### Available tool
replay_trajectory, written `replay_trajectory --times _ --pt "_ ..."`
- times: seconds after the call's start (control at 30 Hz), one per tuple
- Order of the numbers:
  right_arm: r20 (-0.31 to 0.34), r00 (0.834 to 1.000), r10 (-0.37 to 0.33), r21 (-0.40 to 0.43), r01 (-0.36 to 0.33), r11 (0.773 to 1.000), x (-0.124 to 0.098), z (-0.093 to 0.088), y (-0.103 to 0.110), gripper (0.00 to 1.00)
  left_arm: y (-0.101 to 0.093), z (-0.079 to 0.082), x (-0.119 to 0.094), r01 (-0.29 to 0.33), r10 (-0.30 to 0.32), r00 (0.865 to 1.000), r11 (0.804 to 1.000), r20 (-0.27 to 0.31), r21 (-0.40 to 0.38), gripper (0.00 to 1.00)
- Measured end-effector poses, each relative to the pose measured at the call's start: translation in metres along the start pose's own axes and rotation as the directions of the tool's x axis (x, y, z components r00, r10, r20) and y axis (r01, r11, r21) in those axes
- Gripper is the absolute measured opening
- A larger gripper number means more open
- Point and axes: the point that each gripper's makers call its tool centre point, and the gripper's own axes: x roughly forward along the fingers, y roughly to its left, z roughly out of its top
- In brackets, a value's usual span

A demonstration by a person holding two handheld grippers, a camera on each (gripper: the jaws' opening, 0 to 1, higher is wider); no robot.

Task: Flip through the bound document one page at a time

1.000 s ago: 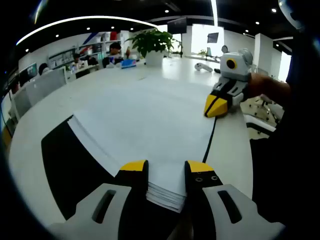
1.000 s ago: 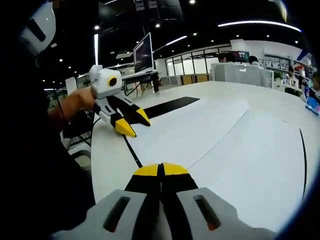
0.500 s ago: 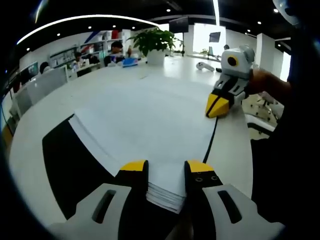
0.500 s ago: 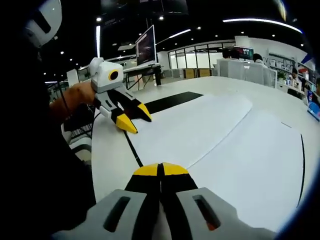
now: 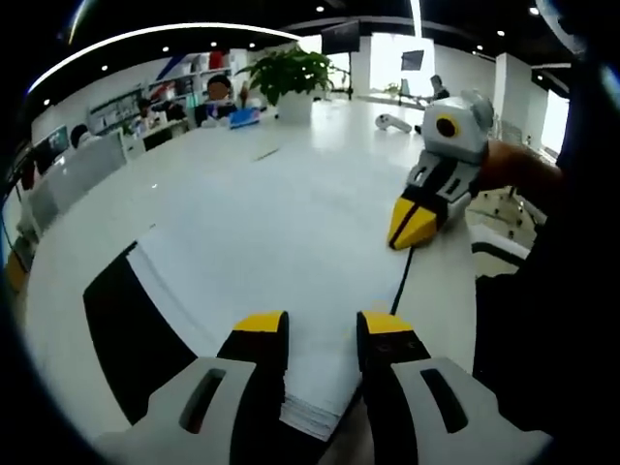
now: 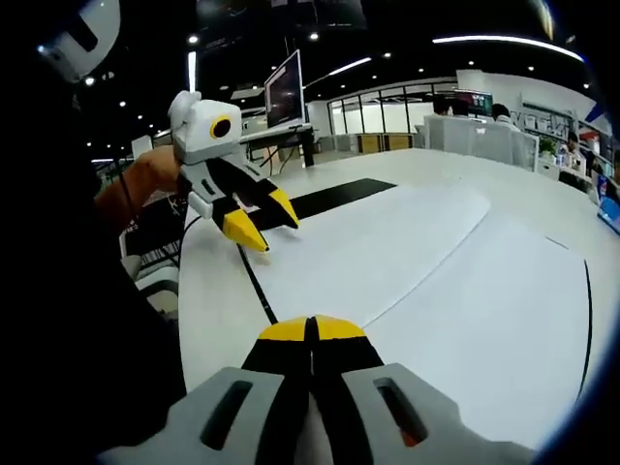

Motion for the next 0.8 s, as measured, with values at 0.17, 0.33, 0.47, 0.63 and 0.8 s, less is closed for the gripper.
replay_trajectory --times 0.17,0.33,0.47,0.63,0.8 --pt "0.012 1.000 -0.005 -0.006 0.005 1.000 0.003 0.002 -0.003 0.02 -0.003 0.012 -0.001 -0.011 0.010 0.999 1.000 0.041 0.008 0.31" --pt "-0.008 1.000 0.005 -0.015 -0.005 1.000 0.005 0.003 -0.003 0.02 0.006 0.026 -0.001 -0.055 0.055 0.994 0.998 0.093 -0.001 0.30" --pt "-0.025 1.000 -0.015 0.001 0.015 1.000 0.006 0.003 -0.003 0.02 0.007 0.034 -0.004 -0.060 0.060 0.992 0.998 0.110 0.002 0.30" --pt "-0.013 1.000 0.012 0.048 -0.011 0.999 0.008 0.006 0.003 0.10 0.008 0.031 -0.012 -0.072 0.071 0.993 0.997 0.099 0.015 0.31" --pt "0.011 1.000 0.003 0.106 -0.004 0.994 0.010 0.009 0.004 0.13 0.005 0.028 -0.021 -0.090 0.088 0.991 0.996 0.104 0.012 0.30"
